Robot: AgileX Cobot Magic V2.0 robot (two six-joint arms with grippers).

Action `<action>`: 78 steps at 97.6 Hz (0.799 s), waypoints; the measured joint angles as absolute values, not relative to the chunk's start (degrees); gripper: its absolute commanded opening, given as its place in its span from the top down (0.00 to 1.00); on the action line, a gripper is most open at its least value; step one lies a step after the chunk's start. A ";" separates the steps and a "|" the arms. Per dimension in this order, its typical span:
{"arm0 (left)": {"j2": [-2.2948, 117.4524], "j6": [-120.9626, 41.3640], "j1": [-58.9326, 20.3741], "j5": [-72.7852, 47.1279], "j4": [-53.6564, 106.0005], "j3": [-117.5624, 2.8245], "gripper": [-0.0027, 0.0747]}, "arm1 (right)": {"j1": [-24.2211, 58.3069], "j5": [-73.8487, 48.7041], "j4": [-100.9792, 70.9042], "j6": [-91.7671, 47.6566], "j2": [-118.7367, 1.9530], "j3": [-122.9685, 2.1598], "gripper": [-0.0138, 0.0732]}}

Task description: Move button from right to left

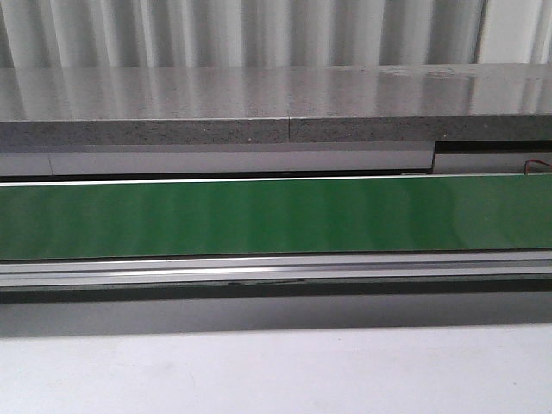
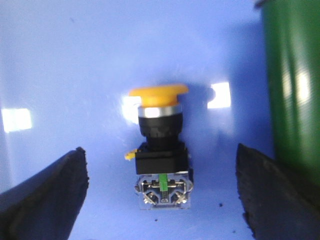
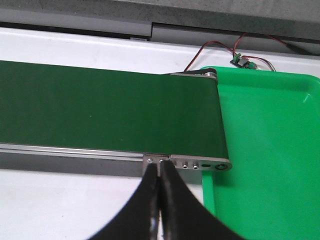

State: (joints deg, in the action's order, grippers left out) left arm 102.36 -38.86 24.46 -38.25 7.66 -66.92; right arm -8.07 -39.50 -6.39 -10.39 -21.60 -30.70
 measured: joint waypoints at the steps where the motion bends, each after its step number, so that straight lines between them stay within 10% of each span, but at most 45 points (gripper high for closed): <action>1: 101.94 -38.86 24.46 -38.25 7.84 -66.92 0.22 | -8.07 -39.50 -6.39 -10.39 -21.60 -30.70 0.92; 78: 69.75 -38.66 14.46 -36.45 21.67 -60.44 0.22 | -8.07 -39.50 -6.39 -10.39 -21.60 -30.70 0.92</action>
State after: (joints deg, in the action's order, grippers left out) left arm 69.75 -38.66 14.46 -36.45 21.67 -60.44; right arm -8.07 -39.50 -6.39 -10.39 -21.60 -30.70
